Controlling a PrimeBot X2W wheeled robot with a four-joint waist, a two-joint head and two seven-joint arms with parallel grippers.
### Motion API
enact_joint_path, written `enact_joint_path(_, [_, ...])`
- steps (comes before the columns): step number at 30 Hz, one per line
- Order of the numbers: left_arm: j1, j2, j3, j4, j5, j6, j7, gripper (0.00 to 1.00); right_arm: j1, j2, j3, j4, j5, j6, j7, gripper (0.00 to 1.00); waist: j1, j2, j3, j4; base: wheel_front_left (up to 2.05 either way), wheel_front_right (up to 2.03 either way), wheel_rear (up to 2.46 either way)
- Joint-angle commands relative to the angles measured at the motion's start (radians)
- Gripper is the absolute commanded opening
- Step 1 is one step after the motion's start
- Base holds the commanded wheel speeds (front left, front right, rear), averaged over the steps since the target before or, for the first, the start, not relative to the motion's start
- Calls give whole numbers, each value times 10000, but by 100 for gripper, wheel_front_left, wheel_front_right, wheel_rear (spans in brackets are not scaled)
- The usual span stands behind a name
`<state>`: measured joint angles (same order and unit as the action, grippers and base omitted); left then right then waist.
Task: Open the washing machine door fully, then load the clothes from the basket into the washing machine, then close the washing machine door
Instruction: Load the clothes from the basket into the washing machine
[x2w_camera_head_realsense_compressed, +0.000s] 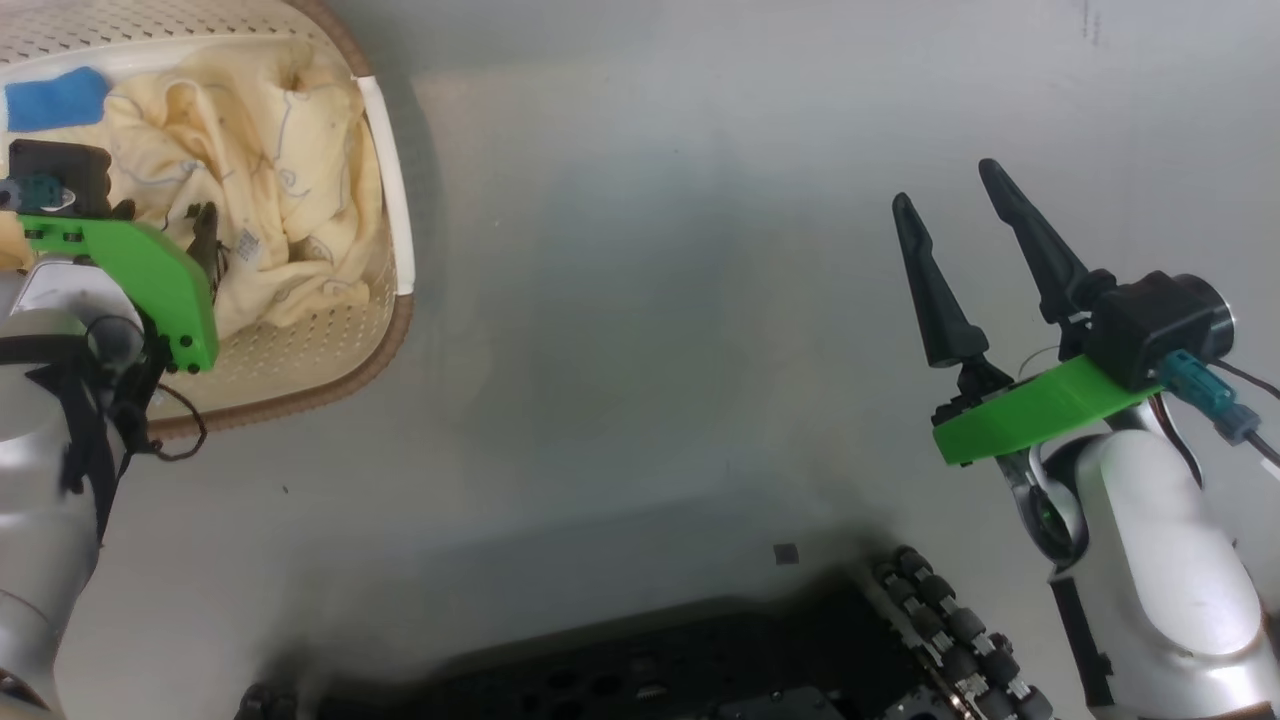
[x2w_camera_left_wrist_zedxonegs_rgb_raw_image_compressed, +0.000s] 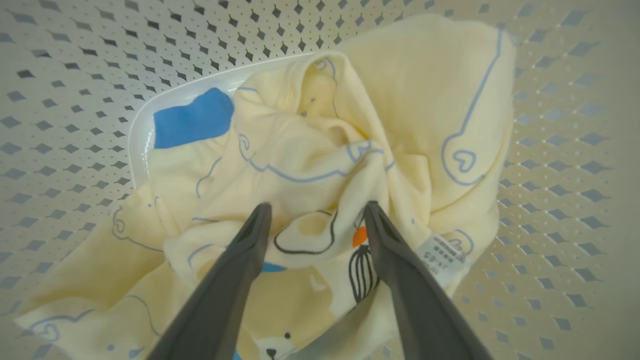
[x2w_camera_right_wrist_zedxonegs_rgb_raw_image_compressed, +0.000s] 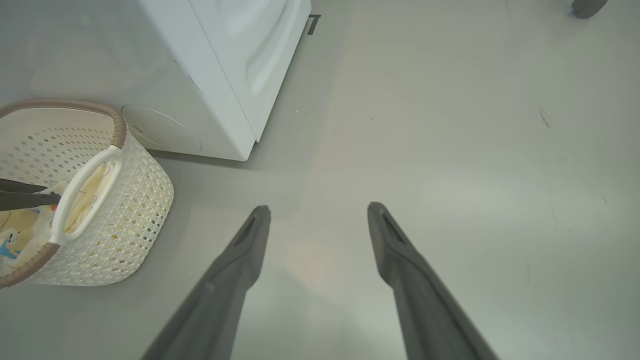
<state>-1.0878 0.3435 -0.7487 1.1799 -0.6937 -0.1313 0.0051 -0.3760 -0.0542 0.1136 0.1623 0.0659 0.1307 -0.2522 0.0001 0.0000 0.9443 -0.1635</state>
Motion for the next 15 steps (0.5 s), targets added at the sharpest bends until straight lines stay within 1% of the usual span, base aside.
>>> enact_joint_path(1, [80,457,104,33,-73,6,66,100,366,38,156,-273,84,0,-95,100,-1,0,62,-33,0,0,0])
enact_joint_path(7, [-211,505,-322,455,-269,6,730,100,415,38,222,-314,181,0,-95,100,-1,0,268,-126,0,0,0])
enact_joint_path(15, [-523,454,-639,889,-175,14,905,100,537,39,314,-340,229,0,-95,100,-1,0,470,-248,0,0,0])
